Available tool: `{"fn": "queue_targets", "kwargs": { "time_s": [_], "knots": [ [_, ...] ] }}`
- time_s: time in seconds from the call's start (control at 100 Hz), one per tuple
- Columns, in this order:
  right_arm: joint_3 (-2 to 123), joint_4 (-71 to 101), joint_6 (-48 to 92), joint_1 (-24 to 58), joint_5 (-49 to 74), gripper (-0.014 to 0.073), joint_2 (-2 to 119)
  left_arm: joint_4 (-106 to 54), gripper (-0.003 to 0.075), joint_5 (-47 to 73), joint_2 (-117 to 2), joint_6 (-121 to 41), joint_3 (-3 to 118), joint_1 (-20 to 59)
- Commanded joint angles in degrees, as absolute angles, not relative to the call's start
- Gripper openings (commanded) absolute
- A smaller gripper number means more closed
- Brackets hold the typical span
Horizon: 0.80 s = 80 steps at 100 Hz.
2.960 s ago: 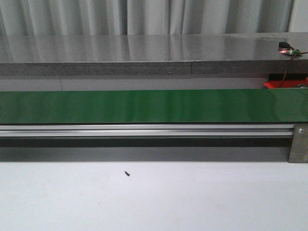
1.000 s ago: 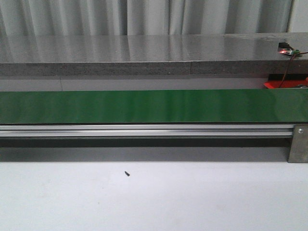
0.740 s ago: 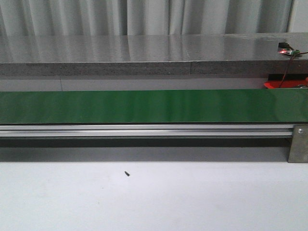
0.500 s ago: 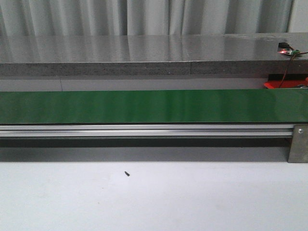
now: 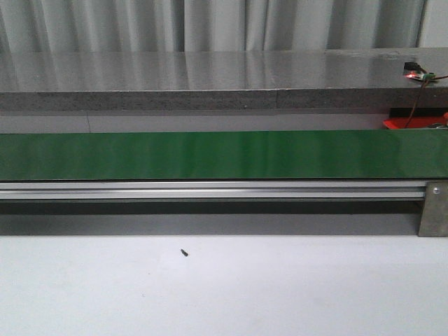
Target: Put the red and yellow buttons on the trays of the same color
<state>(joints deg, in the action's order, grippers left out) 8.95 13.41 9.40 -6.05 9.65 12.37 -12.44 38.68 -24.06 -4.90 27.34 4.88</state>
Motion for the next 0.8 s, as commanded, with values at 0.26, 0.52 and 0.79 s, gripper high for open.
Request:
{"fn": "queue_targets", "kwargs": {
  "time_s": [0.26,0.52,0.79],
  "knots": [
    [2.61,-3.60,-10.05,-6.02,-4.00,-0.0068,5.98,-13.51,-0.0020,35.05,-24.30,-4.93,28.79,5.26],
    [-0.66,-4.82,-10.05,-2.87,-3.39,-0.0068,0.95,-13.51,-0.0020,35.05,-24.30,-4.93,28.79,5.26],
    [-0.66,-4.82,-10.05,-2.66,1.04,-0.0068,-1.69,-13.51,-0.0020,34.95,-24.41,-4.93,28.79,5.26]
  ]
}}
